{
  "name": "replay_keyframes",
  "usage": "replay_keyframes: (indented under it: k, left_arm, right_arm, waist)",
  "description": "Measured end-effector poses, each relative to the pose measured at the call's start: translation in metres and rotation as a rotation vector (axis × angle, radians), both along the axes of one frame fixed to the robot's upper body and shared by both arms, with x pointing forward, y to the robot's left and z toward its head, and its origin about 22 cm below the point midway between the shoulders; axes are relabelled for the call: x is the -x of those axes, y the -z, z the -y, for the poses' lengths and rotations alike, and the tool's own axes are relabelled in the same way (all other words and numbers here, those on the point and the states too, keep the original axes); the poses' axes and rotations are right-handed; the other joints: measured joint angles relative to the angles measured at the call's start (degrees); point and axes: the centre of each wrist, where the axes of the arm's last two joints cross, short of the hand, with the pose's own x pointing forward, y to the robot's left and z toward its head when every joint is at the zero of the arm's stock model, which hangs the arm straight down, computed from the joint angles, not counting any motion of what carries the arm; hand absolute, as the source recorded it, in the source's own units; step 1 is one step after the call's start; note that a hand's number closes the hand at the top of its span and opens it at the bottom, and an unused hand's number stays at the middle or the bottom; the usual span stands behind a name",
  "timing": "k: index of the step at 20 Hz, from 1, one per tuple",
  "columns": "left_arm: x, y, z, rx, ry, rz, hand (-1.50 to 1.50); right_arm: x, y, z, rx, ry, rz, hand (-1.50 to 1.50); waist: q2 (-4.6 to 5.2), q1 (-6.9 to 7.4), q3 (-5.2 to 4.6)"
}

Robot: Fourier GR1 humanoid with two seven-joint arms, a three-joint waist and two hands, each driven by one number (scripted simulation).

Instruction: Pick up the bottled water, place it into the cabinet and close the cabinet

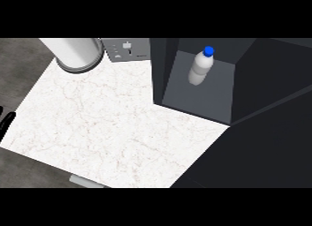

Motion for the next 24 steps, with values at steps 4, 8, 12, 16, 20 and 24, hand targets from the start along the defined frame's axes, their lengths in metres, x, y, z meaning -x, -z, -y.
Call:
replay_keyframes:
  k: [4,8,12,16,20,24]
  left_arm:
    - [-0.002,-0.002,-0.002,-0.004,0.004,0.006,-1.50]
    - [-0.003,-0.002,-0.004,-0.004,0.005,0.003,-1.50]
    - [-0.004,-0.001,-0.006,-0.006,0.004,-0.001,-1.50]
    - [-0.005,0.000,-0.007,-0.003,0.004,-0.007,-1.50]
    - [-0.005,0.000,-0.009,0.001,0.000,-0.009,-1.50]
    - [-0.006,0.003,-0.011,0.005,-0.008,-0.015,-1.50]
  right_arm:
    - [-0.006,-0.001,-0.002,-0.011,0.024,0.006,1.50]
    - [-0.018,-0.004,-0.005,0.036,0.050,0.039,1.50]
    - [-0.036,-0.003,-0.009,0.111,0.078,0.053,1.50]
    - [-0.059,-0.002,-0.016,0.150,0.118,0.055,1.50]
    - [-0.083,0.000,-0.028,0.173,0.150,0.030,1.50]
    - [-0.109,-0.001,-0.044,0.184,0.172,0.003,1.50]
  waist:
    - [-0.07,-0.28,0.10]
    - [-0.24,-0.23,0.09]
    - [-0.50,-0.11,0.12]
    - [-0.77,-0.22,0.24]
    - [-0.90,-0.23,0.41]
    - [-1.19,-0.77,0.57]
